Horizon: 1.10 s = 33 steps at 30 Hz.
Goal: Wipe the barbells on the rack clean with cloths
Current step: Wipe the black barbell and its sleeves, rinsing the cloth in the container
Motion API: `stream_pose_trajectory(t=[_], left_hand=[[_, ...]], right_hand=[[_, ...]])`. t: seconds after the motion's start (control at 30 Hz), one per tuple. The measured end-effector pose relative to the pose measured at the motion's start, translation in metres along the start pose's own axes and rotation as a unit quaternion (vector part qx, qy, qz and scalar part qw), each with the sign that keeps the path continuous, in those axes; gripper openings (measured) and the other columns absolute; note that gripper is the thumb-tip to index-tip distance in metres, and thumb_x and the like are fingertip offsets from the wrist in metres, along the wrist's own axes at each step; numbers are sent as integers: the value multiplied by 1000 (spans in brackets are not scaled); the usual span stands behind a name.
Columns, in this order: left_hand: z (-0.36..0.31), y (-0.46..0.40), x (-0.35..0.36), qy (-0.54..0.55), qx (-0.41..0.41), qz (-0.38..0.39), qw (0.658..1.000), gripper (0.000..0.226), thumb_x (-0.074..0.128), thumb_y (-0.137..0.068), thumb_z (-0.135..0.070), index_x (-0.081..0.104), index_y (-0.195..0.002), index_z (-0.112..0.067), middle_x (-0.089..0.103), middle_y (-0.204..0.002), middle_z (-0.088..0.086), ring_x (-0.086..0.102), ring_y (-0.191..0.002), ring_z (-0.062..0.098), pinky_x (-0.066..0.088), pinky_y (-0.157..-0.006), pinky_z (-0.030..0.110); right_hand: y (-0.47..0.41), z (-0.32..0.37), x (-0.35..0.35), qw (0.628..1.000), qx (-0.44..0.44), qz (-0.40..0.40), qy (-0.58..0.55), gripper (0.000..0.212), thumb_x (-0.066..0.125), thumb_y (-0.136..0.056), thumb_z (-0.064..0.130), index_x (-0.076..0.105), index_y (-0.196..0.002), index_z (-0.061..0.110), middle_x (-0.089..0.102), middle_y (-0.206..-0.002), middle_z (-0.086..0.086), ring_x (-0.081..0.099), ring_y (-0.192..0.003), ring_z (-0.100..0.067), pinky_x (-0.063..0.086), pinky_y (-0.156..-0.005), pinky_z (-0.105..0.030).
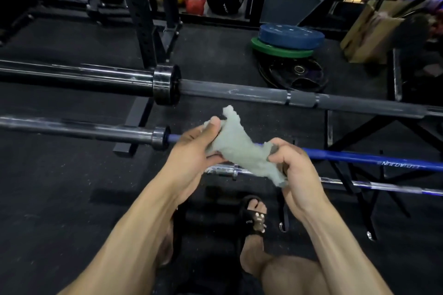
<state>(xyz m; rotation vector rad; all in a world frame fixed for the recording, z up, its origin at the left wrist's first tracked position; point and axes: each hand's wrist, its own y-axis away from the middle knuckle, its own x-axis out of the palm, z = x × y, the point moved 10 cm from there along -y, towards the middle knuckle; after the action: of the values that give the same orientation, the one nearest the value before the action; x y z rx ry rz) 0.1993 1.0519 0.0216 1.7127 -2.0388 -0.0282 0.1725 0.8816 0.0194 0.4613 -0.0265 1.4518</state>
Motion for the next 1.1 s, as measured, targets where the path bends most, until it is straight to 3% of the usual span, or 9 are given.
stream_pose_trajectory(t=[0.17,0.33,0.43,0.5,0.6,0.73,0.87,0.97,1.1], left_hand=[[1,3,5,-36,-20,22,999,44,51,-102,-46,73,-117,-11,70,-118,25,67,-109,44,49,-98,60],[-4,-2,-10,-10,-29,-14,999,40,58,-102,-34,62,-129,-4,73,-113,20,71,-97,30,57,-79,40],[4,1,-21,24,-51,-56,997,62,70,-94,-13,38,-148,-12,71,-122,13,74,-102,25,60,-79,38],[5,4,-24,13,-45,-69,996,83,75,-88,-8,30,-155,-25,59,-137,14,71,-110,27,61,-86,41],[-3,12,-21,-13,-18,-54,998,87,83,-78,-20,40,-151,-40,47,-145,4,67,-116,18,60,-89,40],[1,24,2,-31,-41,53,997,80,89,-70,-44,51,-141,-52,49,-146,-12,63,-123,11,58,-90,39],[-4,28,2,-59,8,59,996,67,87,-76,-26,61,-135,-44,66,-132,-10,62,-123,5,50,-106,37],[-12,27,-1,-143,47,52,987,60,81,-81,-11,61,-133,-33,74,-117,-7,66,-107,2,52,-92,20],[-10,25,9,-248,70,70,964,55,84,-80,-6,67,-125,-33,74,-115,-8,70,-108,10,54,-101,33]], right_hand=[[10,-12,26,991,52,112,48,19,67,-77,28,61,-83,11,59,-87,-12,56,-84,-26,44,-80,-42],[8,-11,17,997,41,69,1,22,82,-73,22,67,-87,13,59,-91,-14,54,-90,-26,42,-86,-38],[9,-2,18,998,7,53,-15,15,81,-80,20,66,-83,17,44,-89,-19,45,-82,-27,45,-72,-29],[13,4,22,998,-14,56,-7,19,82,-83,21,63,-85,18,48,-86,-20,48,-76,-27,47,-66,-28],[21,15,30,997,-46,67,2,8,68,-90,16,59,-90,15,66,-77,-9,61,-71,-18,51,-66,-28],[30,26,42,994,-72,82,-1,13,64,-88,10,57,-99,13,71,-78,-6,65,-71,-17,53,-67,-28],[34,25,33,995,-82,50,28,33,63,-91,-3,64,-118,16,60,-73,-5,62,-76,-18,55,-71,-32],[39,28,24,992,-112,27,59,46,59,-84,-13,74,-114,19,49,-67,1,47,-65,-8,47,-64,-19],[45,35,19,980,-145,32,130,43,59,-78,-1,77,-110,21,71,-85,-6,61,-77,-22,50,-71,-36]])
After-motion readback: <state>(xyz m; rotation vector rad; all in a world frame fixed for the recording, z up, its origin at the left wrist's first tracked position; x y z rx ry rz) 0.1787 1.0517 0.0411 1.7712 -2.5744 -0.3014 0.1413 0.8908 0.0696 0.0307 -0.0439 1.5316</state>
